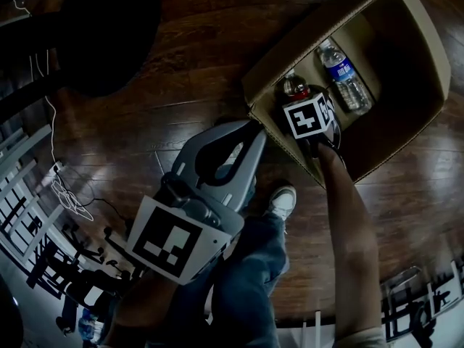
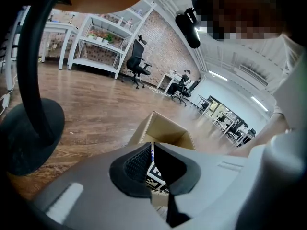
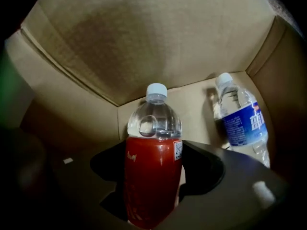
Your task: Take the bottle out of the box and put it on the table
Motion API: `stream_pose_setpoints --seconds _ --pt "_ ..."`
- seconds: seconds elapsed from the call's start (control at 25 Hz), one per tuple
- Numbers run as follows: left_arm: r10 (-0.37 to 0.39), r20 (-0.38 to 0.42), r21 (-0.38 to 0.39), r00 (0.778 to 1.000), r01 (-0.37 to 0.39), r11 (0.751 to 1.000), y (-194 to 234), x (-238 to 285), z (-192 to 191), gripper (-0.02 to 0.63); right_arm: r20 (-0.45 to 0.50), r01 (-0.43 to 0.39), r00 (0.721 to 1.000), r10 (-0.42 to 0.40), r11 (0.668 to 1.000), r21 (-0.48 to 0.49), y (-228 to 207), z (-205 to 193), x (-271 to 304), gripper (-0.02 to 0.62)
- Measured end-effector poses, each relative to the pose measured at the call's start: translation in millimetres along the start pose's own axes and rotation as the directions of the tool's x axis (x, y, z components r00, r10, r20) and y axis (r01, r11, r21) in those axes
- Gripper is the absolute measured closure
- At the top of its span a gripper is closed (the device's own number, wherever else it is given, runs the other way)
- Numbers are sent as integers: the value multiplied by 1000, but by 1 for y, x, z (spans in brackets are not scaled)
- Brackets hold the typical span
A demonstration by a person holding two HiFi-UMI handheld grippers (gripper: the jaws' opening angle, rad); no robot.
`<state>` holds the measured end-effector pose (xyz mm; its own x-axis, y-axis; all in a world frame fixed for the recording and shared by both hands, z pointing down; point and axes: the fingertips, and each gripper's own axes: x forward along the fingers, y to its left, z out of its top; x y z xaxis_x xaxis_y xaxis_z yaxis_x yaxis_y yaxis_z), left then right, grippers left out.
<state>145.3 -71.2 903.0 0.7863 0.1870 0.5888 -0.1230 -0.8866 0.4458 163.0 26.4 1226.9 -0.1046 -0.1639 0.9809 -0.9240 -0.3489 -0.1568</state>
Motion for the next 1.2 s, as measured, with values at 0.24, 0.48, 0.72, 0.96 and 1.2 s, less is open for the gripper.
stream_pose_setpoints --seconds 0.24,0.48,0.72,0.96,1.2 --pt "18 -40 -10 999 -19 1000 1 -4 -9 609 11 14 1000 -14 1000 27 -3 -2 -10 290" --pt "33 -12 -2 999 -33 999 -17 -13 -4 609 114 -16 993 7 997 79 -4 1 -53 295" --pt "58 -7 -11 998 -58 998 -37 -35 5 609 282 -29 959 -4 993 112 -10 27 -123 298" --pt "96 65 -2 993 -96 995 -61 -69 27 609 368 -68 930 21 991 116 6 39 -201 296" --pt "152 104 -23 983 -151 988 -88 -110 64 609 455 -93 890 29 989 118 23 56 -292 295"
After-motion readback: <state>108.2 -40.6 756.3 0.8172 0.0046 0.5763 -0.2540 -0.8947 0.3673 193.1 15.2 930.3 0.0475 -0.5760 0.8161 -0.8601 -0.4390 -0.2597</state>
